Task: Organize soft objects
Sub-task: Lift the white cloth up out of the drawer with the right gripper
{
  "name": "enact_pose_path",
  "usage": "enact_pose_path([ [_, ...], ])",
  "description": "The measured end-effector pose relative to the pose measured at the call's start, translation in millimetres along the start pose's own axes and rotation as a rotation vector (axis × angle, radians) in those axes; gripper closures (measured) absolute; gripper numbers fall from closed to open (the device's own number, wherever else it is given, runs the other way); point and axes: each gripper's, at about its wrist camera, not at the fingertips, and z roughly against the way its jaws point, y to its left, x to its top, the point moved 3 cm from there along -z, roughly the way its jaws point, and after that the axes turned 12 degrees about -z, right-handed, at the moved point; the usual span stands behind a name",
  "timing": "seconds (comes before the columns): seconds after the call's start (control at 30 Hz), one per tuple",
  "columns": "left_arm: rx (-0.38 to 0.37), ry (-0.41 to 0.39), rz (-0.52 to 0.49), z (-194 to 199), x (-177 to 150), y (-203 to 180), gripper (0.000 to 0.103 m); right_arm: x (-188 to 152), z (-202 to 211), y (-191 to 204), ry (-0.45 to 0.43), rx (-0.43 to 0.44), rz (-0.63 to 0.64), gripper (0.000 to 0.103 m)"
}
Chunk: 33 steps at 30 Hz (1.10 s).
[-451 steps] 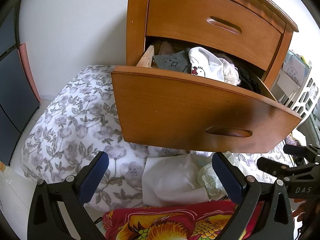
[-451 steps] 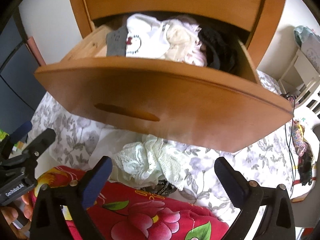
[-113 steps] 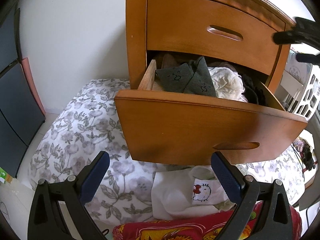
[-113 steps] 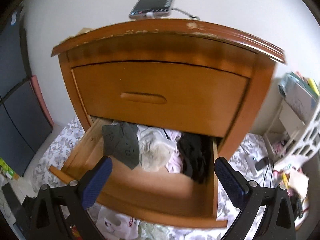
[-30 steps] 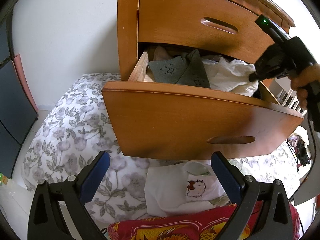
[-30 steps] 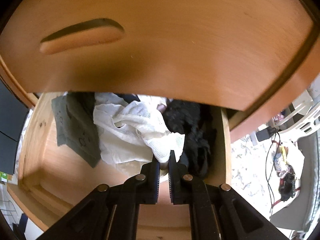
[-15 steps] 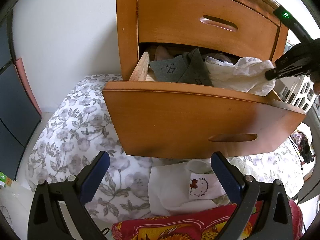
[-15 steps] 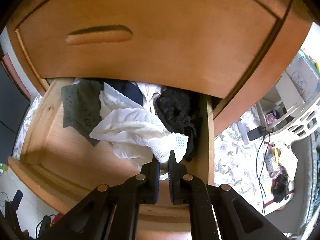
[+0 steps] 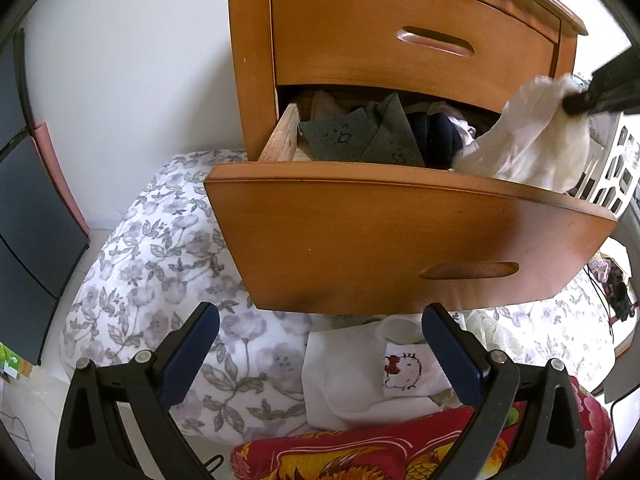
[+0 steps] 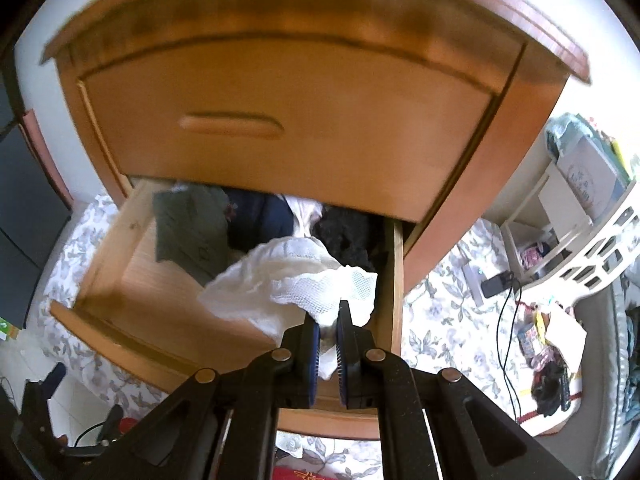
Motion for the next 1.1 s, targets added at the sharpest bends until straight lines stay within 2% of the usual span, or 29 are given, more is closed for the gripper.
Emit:
enact_pose_path([
  [0.3,0.006,0.002,-0.003,-0.3,0.3,0.0,0.002,1.8,46.0,15.4,-0.096,0.054,0.028,0.095],
  [0.53,0.011,0.003,-0.004,0.1,-0.4,0.2,0.002,-3.4,92.4,18.3,-0.213,0.110,0.038,0.095],
  [0.8,0.026,0.005,-0.013,1.9,-1.7,-0.9,0.002,-8.4,161.0,13.0,-0.354,0.160,0.039,0.095],
  [1.1,0.037,0.006,-0.010,3.7,-2.1,-1.5,0.002,-20.8,237.3,4.2,-0.510,0.178,0.073,0.095],
])
